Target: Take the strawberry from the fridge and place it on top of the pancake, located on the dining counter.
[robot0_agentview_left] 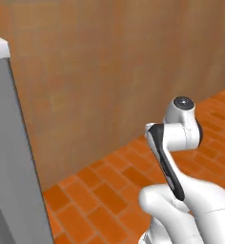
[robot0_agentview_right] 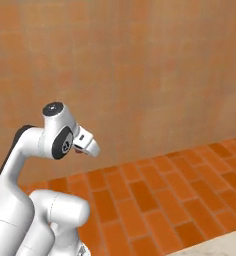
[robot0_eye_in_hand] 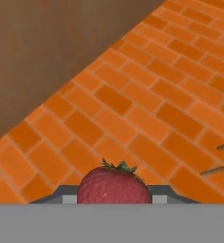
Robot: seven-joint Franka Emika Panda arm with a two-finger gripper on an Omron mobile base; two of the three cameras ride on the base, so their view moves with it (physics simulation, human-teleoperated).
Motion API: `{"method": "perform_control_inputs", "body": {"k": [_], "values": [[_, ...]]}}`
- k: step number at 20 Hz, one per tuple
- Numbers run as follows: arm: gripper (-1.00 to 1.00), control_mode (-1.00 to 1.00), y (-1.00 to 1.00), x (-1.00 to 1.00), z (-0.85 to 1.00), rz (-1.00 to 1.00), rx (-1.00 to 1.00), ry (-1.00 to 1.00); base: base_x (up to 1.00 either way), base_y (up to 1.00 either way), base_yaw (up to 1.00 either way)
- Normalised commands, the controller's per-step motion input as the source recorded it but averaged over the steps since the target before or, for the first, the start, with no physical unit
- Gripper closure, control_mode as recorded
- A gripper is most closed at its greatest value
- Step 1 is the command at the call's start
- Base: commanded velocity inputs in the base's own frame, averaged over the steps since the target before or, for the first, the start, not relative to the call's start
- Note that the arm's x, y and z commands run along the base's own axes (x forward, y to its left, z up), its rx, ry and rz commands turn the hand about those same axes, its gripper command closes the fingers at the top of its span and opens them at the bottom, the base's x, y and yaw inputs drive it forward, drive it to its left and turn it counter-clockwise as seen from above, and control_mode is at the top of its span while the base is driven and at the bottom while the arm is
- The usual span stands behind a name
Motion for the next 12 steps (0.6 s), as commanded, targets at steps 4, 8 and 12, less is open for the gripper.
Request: {"method": "perform_control_inputs", "body": {"k": [4, 8, 12], "values": [[1.00, 1.00, 0.00, 0.00, 0.00, 0.00, 0.00, 0.00, 0.91, 0.02, -0.44], [1.00, 1.00, 0.00, 0.00, 0.00, 0.00, 0.00, 0.00, 0.79, 0.00, -0.59], [1.00, 1.00, 0.00, 0.00, 0.00, 0.00, 0.00, 0.00, 0.80, 0.07, -0.62]]}}
